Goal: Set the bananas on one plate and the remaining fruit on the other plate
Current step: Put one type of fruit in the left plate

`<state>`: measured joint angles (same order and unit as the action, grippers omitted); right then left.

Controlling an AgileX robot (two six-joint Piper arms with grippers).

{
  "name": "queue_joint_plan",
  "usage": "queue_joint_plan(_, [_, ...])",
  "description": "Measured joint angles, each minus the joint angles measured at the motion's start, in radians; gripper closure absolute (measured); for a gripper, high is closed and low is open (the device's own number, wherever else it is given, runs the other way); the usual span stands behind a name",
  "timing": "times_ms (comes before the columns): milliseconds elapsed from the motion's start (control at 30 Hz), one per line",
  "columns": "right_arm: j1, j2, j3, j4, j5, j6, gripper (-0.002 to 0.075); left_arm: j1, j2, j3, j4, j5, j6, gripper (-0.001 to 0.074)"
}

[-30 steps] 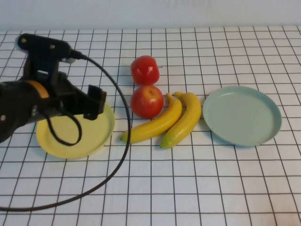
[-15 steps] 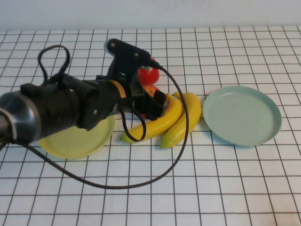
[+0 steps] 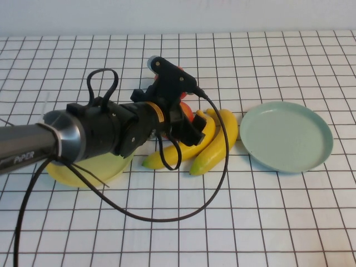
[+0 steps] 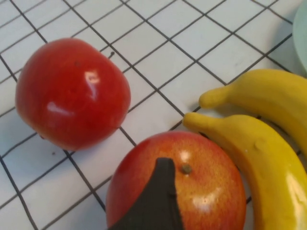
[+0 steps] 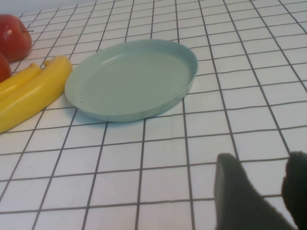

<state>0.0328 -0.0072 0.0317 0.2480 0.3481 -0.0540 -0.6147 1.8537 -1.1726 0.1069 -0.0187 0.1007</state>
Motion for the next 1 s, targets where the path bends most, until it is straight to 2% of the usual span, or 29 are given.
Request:
queue_joint_plan(500, [0.000, 0.000, 0.000, 0.000, 0.000, 0.000, 0.0515, 0.052, 0.036, -0.002, 0.010, -0.081, 0.046, 0.0066])
queue_joint_plan(1000, [0.000, 0.000, 0.000, 0.000, 0.000, 0.000, 0.0515, 0.054, 0.086, -0.002, 0.010, -0.093, 0.010, 0.0066])
